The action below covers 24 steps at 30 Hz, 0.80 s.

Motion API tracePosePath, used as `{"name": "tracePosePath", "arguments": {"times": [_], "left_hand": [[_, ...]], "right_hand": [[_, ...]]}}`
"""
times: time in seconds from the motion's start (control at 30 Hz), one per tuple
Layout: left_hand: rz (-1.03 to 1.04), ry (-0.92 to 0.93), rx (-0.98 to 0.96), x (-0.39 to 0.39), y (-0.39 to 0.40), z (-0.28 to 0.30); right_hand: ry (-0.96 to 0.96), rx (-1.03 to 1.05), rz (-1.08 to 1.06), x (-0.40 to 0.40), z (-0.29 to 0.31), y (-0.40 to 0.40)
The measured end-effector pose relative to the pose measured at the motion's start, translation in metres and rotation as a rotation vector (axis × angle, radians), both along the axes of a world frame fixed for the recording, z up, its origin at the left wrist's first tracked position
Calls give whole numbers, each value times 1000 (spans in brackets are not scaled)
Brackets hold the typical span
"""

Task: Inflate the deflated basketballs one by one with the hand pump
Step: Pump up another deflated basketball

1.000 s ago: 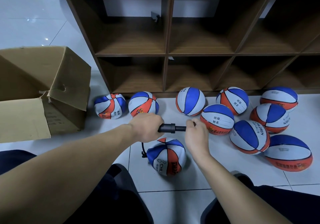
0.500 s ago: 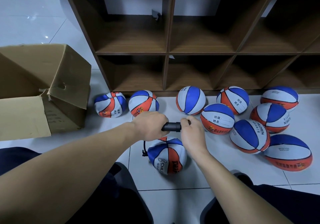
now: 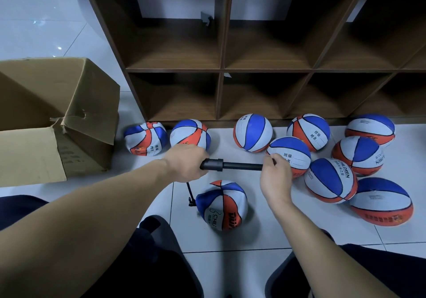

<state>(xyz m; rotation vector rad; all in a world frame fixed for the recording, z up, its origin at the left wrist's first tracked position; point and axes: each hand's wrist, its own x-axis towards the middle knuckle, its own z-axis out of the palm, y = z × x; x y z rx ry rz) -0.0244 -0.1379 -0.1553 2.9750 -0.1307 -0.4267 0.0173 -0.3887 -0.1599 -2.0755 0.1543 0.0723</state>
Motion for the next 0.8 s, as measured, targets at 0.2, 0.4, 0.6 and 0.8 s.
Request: {"name": "tracePosePath", "arguments": {"times": [0.2, 0.4, 0.6, 0.8], "left_hand": [[-35, -31, 21, 2, -14, 8], [-44, -29, 0, 3, -30, 9], [-76, -37, -10, 3, -39, 8], [-74, -56, -44, 3, -31, 6]], "right_hand": [[26, 23, -9, -18, 4, 23], [61, 15, 39, -23, 1, 35], [75, 20, 64, -28, -5, 41], [43, -47, 144, -23, -1, 37]]}}
